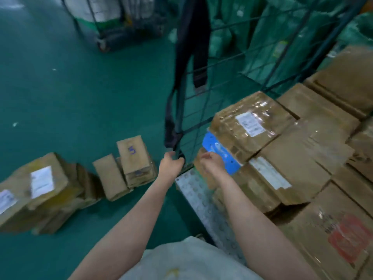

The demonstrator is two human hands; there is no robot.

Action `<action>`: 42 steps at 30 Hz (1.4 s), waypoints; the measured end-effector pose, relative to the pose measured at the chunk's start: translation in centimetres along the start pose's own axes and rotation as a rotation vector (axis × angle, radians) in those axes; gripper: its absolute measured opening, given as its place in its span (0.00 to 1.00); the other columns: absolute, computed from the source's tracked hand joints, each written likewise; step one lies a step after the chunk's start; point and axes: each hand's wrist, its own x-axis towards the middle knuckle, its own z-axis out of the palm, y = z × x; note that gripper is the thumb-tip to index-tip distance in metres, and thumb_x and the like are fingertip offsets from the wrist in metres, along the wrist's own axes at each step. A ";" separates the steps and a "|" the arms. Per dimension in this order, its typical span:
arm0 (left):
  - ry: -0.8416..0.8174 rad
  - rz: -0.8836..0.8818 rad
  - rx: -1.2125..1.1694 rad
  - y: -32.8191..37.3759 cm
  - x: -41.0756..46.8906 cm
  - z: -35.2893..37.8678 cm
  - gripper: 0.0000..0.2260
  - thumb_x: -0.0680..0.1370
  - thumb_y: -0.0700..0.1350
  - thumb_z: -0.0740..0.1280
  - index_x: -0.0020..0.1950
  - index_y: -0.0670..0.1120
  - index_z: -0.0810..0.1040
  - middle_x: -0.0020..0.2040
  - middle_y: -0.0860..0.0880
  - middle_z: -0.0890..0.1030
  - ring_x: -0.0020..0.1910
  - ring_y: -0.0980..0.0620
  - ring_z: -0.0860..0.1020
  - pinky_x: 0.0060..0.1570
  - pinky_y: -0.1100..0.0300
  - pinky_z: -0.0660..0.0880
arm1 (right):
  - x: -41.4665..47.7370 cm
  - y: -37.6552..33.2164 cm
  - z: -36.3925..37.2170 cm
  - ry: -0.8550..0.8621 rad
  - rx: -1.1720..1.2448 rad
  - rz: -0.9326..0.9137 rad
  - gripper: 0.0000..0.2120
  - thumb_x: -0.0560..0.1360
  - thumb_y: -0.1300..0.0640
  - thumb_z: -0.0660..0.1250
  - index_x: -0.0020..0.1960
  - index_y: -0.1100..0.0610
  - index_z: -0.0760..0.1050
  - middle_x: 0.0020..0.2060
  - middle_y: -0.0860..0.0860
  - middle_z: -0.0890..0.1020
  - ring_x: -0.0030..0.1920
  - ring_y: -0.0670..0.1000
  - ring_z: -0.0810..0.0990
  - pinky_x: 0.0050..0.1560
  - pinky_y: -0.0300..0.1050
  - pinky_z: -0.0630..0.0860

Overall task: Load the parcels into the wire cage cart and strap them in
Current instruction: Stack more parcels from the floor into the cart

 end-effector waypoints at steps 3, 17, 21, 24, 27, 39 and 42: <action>0.062 -0.058 -0.126 -2.5 0.5 -4.5 0.20 0.77 0.41 0.63 0.69 0.42 0.67 0.63 0.39 0.75 0.60 0.41 0.76 0.60 0.50 0.73 | -1.1 -1.6 4.0 -0.090 0.026 0.024 0.07 0.70 0.63 0.63 0.39 0.52 0.72 0.33 0.49 0.75 0.32 0.49 0.73 0.35 0.42 0.72; 0.483 -0.291 -0.372 -17.9 -1.7 -28.5 0.19 0.77 0.43 0.64 0.67 0.43 0.70 0.61 0.44 0.76 0.55 0.46 0.75 0.51 0.57 0.70 | -9.9 -9.1 30.6 -0.557 -0.170 -0.084 0.07 0.76 0.64 0.61 0.45 0.53 0.73 0.42 0.51 0.77 0.37 0.48 0.75 0.39 0.43 0.75; 0.553 -0.319 -0.448 -20.6 -2.4 -32.1 0.18 0.76 0.42 0.65 0.66 0.44 0.70 0.57 0.46 0.76 0.56 0.46 0.75 0.55 0.55 0.72 | -11.6 -10.5 35.2 -0.654 -0.226 -0.106 0.08 0.77 0.64 0.60 0.52 0.56 0.74 0.45 0.51 0.78 0.37 0.47 0.75 0.37 0.39 0.73; 0.580 -0.354 -0.475 -22.3 -2.1 -33.9 0.19 0.76 0.44 0.66 0.66 0.44 0.70 0.59 0.45 0.76 0.52 0.48 0.75 0.53 0.55 0.73 | -11.9 -11.5 38.3 -0.699 -0.275 -0.092 0.08 0.77 0.65 0.60 0.51 0.56 0.74 0.45 0.52 0.79 0.38 0.48 0.76 0.37 0.39 0.74; 0.589 -0.387 -0.475 -23.5 -1.3 -35.3 0.19 0.77 0.44 0.65 0.68 0.43 0.69 0.62 0.46 0.75 0.50 0.50 0.73 0.48 0.59 0.69 | -11.4 -12.3 41.3 -0.716 -0.304 -0.071 0.08 0.76 0.65 0.60 0.48 0.54 0.74 0.46 0.53 0.79 0.40 0.49 0.77 0.38 0.39 0.74; 0.686 -0.506 -0.603 -24.5 6.9 -47.1 0.18 0.78 0.42 0.61 0.68 0.44 0.68 0.59 0.47 0.74 0.53 0.50 0.72 0.50 0.58 0.68 | -7.0 -19.5 55.7 -0.804 -0.404 -0.020 0.13 0.78 0.64 0.59 0.59 0.58 0.77 0.52 0.52 0.78 0.41 0.48 0.77 0.46 0.42 0.76; 0.703 -0.525 -0.662 -25.5 8.4 -48.8 0.17 0.78 0.42 0.62 0.67 0.44 0.69 0.60 0.48 0.75 0.52 0.51 0.73 0.49 0.59 0.67 | -6.1 -20.2 58.7 -0.823 -0.415 -0.012 0.14 0.78 0.64 0.58 0.60 0.58 0.76 0.51 0.52 0.77 0.45 0.50 0.77 0.51 0.45 0.77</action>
